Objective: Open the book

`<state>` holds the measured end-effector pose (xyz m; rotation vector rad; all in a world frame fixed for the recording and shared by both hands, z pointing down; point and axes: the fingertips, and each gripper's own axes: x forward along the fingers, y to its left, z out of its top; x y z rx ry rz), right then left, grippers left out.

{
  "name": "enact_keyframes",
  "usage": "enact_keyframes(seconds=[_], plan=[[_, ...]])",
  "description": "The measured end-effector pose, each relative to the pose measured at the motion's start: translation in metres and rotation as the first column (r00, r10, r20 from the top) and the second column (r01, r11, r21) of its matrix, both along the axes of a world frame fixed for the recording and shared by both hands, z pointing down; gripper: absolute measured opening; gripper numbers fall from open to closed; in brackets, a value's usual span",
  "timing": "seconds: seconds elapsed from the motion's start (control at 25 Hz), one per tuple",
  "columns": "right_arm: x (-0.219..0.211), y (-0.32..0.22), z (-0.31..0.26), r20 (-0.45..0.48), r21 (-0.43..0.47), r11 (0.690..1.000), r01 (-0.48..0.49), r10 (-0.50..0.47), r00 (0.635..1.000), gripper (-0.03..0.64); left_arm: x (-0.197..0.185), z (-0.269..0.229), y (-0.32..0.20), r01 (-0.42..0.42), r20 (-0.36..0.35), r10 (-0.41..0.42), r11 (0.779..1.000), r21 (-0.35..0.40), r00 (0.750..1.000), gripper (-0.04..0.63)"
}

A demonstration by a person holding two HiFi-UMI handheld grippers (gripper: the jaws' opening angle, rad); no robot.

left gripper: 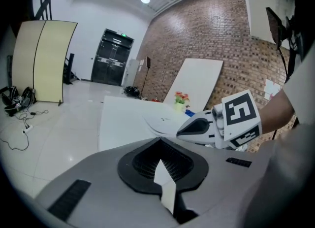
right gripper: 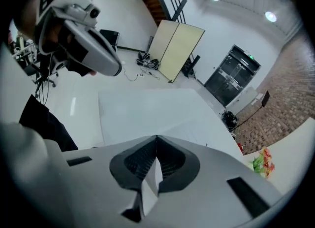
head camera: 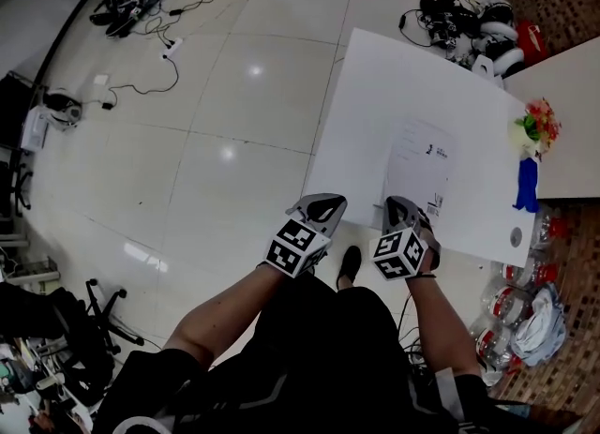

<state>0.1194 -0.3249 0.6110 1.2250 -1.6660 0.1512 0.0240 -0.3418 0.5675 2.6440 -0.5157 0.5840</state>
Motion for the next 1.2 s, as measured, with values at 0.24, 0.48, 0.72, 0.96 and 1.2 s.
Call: enact_keyframes(seconds=[0.24,0.48,0.72,0.96,1.2], plan=[[0.050,0.013,-0.041,0.204,0.106,0.957,-0.270,0.245,0.948,0.000,0.013,-0.005,0.002,-0.044,0.002,0.044,0.999,0.005,0.999,-0.005],[0.136,0.046,-0.068,0.451,0.150,0.804,-0.575,0.462,0.763,-0.002,0.042,-0.018,-0.001,-0.065,0.000,0.065,0.998,0.016,0.998,-0.005],[0.203,0.077,-0.083,0.700,0.105,0.622,-0.776,0.508,0.502,-0.002,0.073,-0.025,0.006,-0.117,0.018,0.117,0.992,0.039,0.993,-0.005],[0.291,0.103,-0.096,0.840,0.044,0.457,-0.888,0.464,0.281,-0.002,0.106,-0.029,0.015,-0.139,0.033,0.138,0.989,0.050,0.990,-0.005],[0.375,0.134,-0.067,0.886,-0.105,0.296,-0.949,0.461,0.046,-0.002,0.130,-0.035,0.017,-0.136,0.045,0.133,0.989,0.062,0.990,-0.005]])
